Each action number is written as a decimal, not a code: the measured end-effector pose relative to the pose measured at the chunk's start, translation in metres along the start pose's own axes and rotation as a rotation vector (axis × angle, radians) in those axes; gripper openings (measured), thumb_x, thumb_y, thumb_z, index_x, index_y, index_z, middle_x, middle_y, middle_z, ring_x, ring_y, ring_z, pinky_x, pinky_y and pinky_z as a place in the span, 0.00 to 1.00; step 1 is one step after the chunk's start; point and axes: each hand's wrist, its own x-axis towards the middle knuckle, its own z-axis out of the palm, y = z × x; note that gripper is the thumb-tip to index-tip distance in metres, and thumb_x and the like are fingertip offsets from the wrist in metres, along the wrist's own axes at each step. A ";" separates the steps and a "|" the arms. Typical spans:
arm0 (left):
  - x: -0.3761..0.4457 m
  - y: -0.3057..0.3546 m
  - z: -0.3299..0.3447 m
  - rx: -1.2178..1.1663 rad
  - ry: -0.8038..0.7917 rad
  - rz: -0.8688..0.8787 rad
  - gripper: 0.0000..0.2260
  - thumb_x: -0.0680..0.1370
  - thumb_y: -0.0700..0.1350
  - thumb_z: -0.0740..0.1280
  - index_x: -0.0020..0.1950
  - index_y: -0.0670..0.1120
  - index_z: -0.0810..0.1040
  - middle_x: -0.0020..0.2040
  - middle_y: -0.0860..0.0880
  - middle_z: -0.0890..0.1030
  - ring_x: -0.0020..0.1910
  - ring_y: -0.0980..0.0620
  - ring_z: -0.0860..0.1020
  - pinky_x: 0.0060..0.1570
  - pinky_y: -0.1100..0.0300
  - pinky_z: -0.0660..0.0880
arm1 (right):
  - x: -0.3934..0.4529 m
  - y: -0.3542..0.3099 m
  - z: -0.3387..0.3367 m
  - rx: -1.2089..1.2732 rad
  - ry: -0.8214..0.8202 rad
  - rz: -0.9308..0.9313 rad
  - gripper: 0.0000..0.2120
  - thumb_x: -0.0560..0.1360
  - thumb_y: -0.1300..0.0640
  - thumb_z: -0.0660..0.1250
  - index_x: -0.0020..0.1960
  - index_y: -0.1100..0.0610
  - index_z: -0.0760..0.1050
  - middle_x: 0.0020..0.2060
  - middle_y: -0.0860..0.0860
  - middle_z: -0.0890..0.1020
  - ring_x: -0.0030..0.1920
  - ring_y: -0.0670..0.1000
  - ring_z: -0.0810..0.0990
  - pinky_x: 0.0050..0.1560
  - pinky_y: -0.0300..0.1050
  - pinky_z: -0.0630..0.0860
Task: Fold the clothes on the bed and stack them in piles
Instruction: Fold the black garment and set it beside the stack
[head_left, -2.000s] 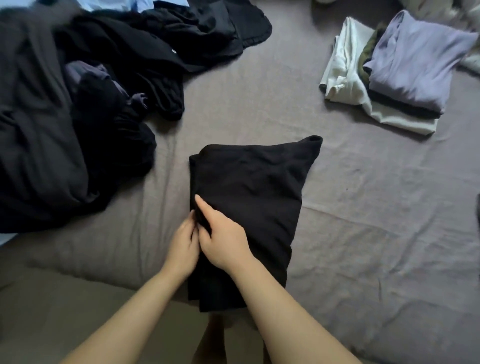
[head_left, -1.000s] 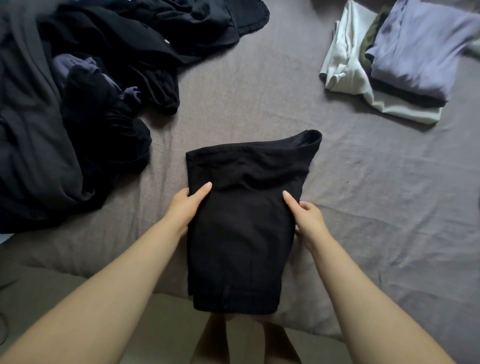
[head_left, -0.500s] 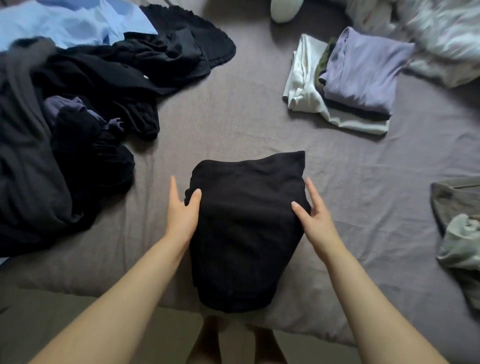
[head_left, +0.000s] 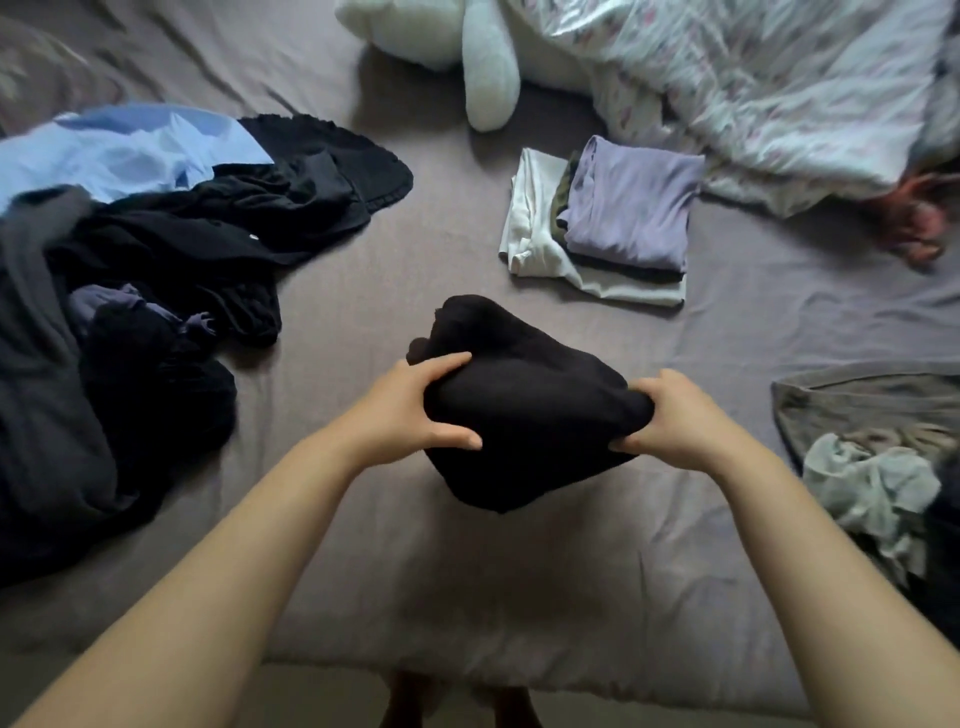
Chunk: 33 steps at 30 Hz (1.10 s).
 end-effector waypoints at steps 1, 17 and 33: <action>0.001 0.005 0.002 0.160 -0.029 -0.024 0.39 0.66 0.51 0.78 0.74 0.58 0.64 0.69 0.47 0.68 0.68 0.48 0.68 0.69 0.55 0.64 | -0.001 0.007 -0.004 0.027 0.033 -0.017 0.11 0.65 0.57 0.76 0.43 0.55 0.75 0.48 0.52 0.67 0.42 0.50 0.72 0.35 0.39 0.68; 0.069 -0.021 0.053 -0.632 0.098 -0.473 0.37 0.55 0.62 0.79 0.57 0.45 0.75 0.49 0.45 0.79 0.41 0.53 0.74 0.41 0.58 0.69 | 0.051 0.076 0.075 1.133 0.067 0.389 0.29 0.68 0.49 0.76 0.63 0.61 0.74 0.57 0.57 0.81 0.51 0.54 0.81 0.54 0.49 0.78; 0.040 -0.090 0.149 -0.576 0.145 -0.425 0.34 0.69 0.52 0.76 0.71 0.53 0.65 0.68 0.51 0.72 0.68 0.51 0.71 0.67 0.51 0.69 | 0.009 0.108 0.125 0.803 -0.274 0.256 0.58 0.55 0.46 0.82 0.76 0.44 0.53 0.67 0.42 0.70 0.63 0.46 0.72 0.63 0.42 0.69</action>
